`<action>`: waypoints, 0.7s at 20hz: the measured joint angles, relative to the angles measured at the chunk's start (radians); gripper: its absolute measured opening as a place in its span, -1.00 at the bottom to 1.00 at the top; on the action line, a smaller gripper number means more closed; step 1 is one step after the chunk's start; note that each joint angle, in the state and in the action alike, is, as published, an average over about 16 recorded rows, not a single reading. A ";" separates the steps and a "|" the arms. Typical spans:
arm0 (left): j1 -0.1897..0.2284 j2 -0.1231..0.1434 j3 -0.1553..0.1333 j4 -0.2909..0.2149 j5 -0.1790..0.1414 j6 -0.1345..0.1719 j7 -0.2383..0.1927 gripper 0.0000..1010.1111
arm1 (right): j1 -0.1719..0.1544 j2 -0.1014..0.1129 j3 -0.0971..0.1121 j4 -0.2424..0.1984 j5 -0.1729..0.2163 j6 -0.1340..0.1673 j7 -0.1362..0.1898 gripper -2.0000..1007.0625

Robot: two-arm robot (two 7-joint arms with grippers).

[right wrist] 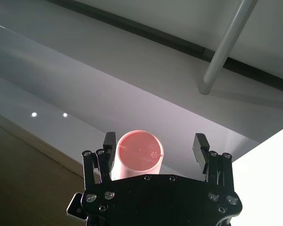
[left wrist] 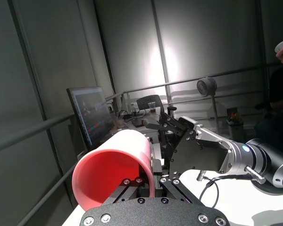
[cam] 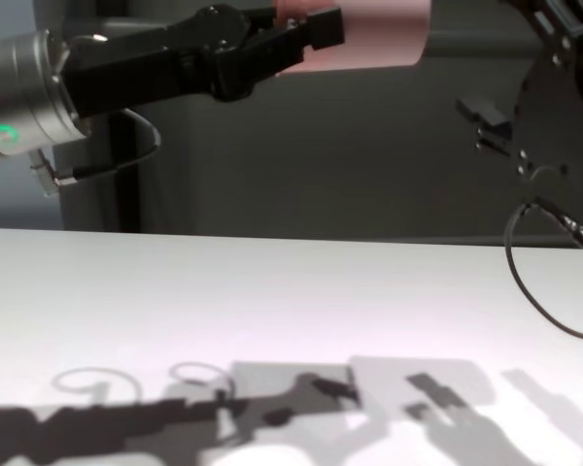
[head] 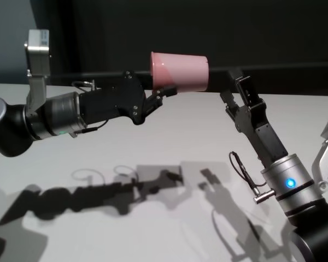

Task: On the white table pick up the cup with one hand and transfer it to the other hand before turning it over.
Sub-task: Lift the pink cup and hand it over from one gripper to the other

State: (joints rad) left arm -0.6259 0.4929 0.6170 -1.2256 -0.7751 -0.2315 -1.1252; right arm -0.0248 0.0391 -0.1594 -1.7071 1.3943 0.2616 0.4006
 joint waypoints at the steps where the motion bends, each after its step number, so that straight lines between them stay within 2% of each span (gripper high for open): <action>1: 0.000 0.000 0.000 0.000 0.000 0.000 0.000 -0.91 | 0.001 0.001 -0.002 0.001 0.002 -0.002 -0.001 0.99; 7: 0.000 0.000 0.000 0.000 0.000 0.000 0.000 -0.91 | 0.012 0.004 -0.017 0.009 0.015 -0.011 -0.002 0.99; 14: 0.000 0.000 0.000 0.000 0.000 0.000 0.000 -0.91 | 0.031 0.003 -0.044 0.024 0.027 -0.020 -0.003 0.99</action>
State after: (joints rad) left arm -0.6259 0.4929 0.6170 -1.2256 -0.7751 -0.2315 -1.1253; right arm 0.0066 0.0423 -0.2038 -1.6832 1.4215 0.2414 0.3979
